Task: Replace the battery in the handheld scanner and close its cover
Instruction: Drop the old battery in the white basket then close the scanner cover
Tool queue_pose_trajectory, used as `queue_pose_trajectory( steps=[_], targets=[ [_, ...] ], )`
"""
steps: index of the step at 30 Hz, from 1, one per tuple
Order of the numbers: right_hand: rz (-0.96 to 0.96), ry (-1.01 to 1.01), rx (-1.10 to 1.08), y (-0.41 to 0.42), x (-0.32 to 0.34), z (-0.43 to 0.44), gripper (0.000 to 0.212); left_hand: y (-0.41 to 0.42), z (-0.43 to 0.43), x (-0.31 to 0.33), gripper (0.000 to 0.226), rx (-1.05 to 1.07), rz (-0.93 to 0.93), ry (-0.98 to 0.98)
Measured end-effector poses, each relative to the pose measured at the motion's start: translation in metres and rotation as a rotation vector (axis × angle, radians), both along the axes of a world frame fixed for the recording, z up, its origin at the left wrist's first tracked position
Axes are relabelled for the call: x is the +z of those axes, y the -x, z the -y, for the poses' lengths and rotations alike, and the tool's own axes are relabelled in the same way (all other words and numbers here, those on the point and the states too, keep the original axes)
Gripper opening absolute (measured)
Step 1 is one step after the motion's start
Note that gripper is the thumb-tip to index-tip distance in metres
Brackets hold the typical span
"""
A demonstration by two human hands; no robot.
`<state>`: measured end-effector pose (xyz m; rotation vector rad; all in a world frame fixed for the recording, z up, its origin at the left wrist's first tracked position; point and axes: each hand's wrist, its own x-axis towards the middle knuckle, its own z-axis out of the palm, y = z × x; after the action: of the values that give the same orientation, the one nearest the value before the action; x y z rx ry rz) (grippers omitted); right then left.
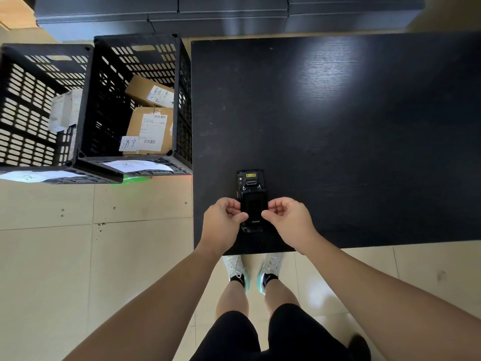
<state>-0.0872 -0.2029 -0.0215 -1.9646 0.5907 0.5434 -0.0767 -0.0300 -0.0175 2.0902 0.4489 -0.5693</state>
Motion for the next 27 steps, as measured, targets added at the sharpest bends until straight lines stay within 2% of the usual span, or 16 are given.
queue_pose_trajectory(
  steps=[13,21,27],
  targets=[
    [-0.047,0.101,-0.056,-0.004,0.005,-0.008,0.021,0.003,0.014,0.003,0.023,0.114,-0.022,-0.088],
    [-0.092,0.065,-0.178,-0.029,0.007,-0.014,0.04,-0.022,0.016,0.0,0.043,0.233,0.022,-0.063],
    [-0.148,0.126,-0.151,-0.041,0.004,-0.016,0.042,-0.036,0.019,-0.007,0.028,0.254,-0.021,-0.055]
  ],
)
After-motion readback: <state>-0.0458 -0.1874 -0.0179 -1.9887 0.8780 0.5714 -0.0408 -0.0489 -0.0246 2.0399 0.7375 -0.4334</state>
